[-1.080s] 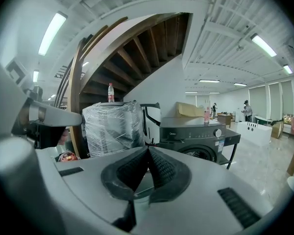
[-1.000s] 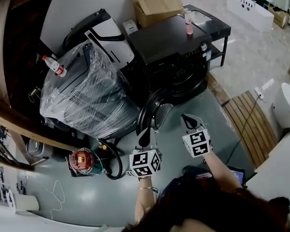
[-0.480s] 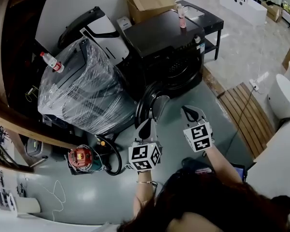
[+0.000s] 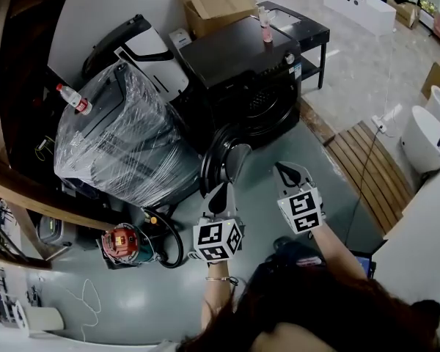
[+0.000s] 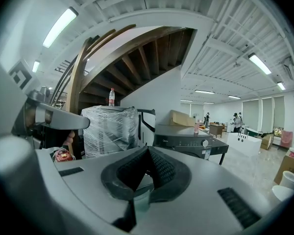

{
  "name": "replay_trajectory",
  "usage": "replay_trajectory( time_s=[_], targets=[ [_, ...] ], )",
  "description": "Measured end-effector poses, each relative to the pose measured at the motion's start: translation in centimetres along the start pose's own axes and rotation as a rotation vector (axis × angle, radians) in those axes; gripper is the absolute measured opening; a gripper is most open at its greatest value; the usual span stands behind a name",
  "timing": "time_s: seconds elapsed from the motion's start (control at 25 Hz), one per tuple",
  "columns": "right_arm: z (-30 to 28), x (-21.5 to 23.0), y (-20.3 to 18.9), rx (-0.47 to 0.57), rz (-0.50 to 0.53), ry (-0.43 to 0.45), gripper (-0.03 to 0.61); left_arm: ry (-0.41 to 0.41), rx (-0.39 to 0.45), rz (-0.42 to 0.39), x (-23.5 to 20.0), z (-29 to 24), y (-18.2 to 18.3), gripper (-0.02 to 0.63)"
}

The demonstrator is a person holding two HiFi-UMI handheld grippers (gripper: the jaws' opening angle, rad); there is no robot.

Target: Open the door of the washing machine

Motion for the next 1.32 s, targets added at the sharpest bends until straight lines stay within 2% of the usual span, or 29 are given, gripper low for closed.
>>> replay_trajectory(
  time_s=[0.52,1.32],
  targets=[
    [1.0,0.7,-0.9,-0.004,-0.027,-0.041,-0.002,-0.042,-0.012,-0.013,1.0,-0.4,-0.3,0.012],
    [0.5,1.4,-1.0,-0.008,-0.031,-0.057,-0.002,-0.056,-0.009,0.007,1.0,-1.5,-0.3,0.012]
  ],
)
Point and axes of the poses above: the fingertips, and each gripper's own axes: z backward along the fingers, x to its right, y out of its top, the point moved 10 cm from there along z, backward along the fingers, and after that the axes turned 3 degrees about -x, right-handed, at the moved point
